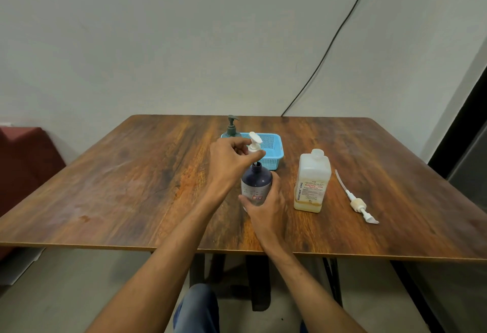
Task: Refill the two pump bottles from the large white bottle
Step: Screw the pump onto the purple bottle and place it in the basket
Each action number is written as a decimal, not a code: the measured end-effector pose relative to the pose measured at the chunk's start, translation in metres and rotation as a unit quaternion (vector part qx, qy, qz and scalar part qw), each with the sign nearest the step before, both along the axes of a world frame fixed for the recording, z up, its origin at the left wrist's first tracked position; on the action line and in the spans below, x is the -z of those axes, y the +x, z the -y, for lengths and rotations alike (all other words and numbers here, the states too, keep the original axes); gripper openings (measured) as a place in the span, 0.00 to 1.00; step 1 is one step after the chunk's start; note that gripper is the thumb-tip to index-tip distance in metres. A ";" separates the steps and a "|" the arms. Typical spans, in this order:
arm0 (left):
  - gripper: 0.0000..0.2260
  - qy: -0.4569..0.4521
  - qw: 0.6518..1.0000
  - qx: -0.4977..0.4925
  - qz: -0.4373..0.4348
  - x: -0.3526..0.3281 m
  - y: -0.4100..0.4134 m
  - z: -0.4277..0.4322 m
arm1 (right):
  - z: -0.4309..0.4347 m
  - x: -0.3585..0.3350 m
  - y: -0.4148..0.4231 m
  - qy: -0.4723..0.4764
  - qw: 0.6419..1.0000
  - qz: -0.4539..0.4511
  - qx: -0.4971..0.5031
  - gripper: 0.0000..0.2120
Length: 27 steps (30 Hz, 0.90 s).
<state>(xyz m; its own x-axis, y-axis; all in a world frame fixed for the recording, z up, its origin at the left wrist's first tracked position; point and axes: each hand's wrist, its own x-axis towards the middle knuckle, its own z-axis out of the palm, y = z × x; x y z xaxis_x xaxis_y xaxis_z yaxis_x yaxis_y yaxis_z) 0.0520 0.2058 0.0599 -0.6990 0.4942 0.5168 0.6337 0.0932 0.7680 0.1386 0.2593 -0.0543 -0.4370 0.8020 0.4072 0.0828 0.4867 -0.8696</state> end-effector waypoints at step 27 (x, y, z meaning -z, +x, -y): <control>0.25 0.039 0.995 -0.010 0.096 0.041 0.012 -0.004 | -0.003 0.002 0.000 0.020 1.000 0.000 0.008 0.41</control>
<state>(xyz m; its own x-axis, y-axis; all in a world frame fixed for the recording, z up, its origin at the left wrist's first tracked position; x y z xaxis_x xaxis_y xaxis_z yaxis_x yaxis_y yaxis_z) 0.0643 0.2097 0.0187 -0.7980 0.4419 0.4098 0.4738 0.0398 0.8797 0.1389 0.2623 -0.0568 -0.4250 0.7917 0.4388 0.0906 0.5196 -0.8496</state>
